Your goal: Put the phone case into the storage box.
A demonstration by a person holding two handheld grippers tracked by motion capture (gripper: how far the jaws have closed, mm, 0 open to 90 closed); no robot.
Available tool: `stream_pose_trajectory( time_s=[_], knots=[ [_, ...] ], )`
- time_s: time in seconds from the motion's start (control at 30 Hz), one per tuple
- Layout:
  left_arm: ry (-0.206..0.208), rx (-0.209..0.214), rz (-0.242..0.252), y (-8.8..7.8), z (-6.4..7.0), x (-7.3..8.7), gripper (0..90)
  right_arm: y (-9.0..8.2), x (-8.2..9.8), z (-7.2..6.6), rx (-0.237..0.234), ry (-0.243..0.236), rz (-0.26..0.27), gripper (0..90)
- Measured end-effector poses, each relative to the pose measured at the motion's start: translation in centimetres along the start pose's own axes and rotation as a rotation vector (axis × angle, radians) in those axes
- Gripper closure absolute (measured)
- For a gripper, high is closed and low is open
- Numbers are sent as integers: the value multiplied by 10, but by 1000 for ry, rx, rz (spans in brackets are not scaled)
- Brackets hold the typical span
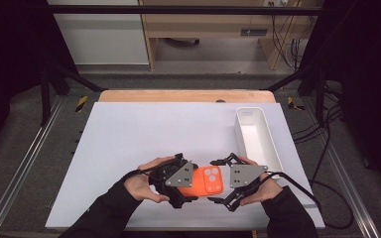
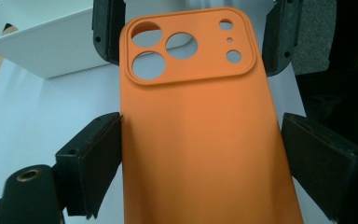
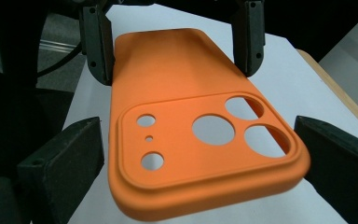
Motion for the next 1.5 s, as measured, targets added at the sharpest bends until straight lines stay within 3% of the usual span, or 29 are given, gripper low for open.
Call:
stream_pose_trajectory(
  time_s=[0.23,0.3,0.57,0.77,1.5],
  knots=[
    [-1,9,1,1,1,-1,139,1,0,0,-30,-6,6,66],
    [2,13,-2,0,1,0,139,1,0,-1,-58,3,14,78],
    [0,32,12,2,3,-1,140,0,-1,-1,-83,-5,30,111],
    [0,43,9,4,4,0,139,2,1,-1,-104,4,13,134],
    [17,51,13,4,6,0,140,2,1,-2,-123,0,13,135]
  ],
)
Point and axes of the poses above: each handheld gripper's, and its own axes: y roughly forward along the jaws, x roughly out of its underside, z roughly to its right, the point moved 4 cm from there along y, roughly forward along the jaws, and after that the axes turned 9 degrees about y, right-handed, at the moved point
